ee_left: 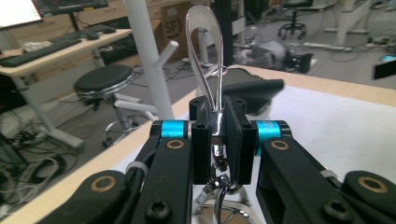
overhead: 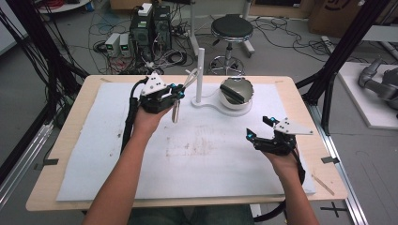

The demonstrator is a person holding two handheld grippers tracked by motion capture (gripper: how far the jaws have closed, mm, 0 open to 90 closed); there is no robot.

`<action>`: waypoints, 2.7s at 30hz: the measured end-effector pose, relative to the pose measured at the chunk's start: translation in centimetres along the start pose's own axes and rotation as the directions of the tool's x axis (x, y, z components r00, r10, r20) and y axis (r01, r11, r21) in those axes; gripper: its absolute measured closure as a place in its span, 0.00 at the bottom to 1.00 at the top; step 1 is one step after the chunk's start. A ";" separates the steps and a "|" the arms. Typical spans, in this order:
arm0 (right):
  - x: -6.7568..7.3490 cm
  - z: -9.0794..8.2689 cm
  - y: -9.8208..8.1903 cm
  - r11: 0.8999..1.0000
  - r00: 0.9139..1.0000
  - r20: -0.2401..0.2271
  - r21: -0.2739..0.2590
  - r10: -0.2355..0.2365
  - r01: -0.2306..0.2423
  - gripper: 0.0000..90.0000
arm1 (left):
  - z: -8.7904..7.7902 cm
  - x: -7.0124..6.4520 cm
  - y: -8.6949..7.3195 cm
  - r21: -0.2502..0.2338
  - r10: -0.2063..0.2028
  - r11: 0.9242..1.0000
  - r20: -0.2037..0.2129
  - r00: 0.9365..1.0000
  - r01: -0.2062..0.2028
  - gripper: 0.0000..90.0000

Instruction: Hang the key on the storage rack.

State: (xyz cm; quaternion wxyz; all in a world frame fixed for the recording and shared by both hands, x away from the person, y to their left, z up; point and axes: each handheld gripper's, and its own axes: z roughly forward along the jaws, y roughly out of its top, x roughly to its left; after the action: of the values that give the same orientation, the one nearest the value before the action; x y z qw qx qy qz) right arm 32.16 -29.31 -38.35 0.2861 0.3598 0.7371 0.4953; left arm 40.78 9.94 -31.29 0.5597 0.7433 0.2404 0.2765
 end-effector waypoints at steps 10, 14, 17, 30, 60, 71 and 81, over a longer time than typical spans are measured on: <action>-0.2 -0.1 -0.1 1.000 1.000 0.002 0.001 0.012 -0.012 0.23 | 2.9 0.2 1.7 0.046 0.049 0.998 -0.061 0.997 -0.046 0.90; -0.4 -0.2 -0.2 1.000 1.000 0.003 -0.001 0.014 -0.014 0.23 | 3.7 0.3 1.6 0.073 0.051 0.996 -0.068 0.996 -0.046 0.90; -0.4 -0.2 -0.2 1.000 1.000 0.006 0.000 0.016 -0.016 0.23 | 3.9 0.4 1.3 0.088 0.046 0.995 -0.089 0.995 -0.038 0.90; -0.3 -0.2 -0.1 1.000 1.000 0.001 -0.001 0.009 -0.009 0.23 | 4.6 0.9 -0.4 0.123 0.023 0.992 -0.099 0.995 -0.011 0.85; 0.0 -0.4 0.4 1.000 1.000 0.000 -0.013 -0.010 0.010 0.23 | -11.9 0.4 -6.6 0.044 -0.111 0.993 0.037 0.993 0.109 0.25; 0.1 0.1 0.1 1.000 1.000 -0.007 0.005 -0.013 0.013 0.23 | -14.7 1.1 -11.5 0.078 -0.181 0.981 0.021 0.983 0.179 0.23; 0.2 0.2 0.0 1.000 1.000 -0.005 0.006 -0.011 0.011 0.23 | -14.5 1.1 -12.0 0.047 -0.201 0.979 0.047 0.979 0.199 0.21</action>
State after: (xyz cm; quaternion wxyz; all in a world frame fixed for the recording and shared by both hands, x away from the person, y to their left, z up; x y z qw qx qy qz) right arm 32.22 -29.08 -38.41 0.2860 0.3552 0.7415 0.4922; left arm 31.16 23.90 -39.47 0.5749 0.7338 0.3052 0.1946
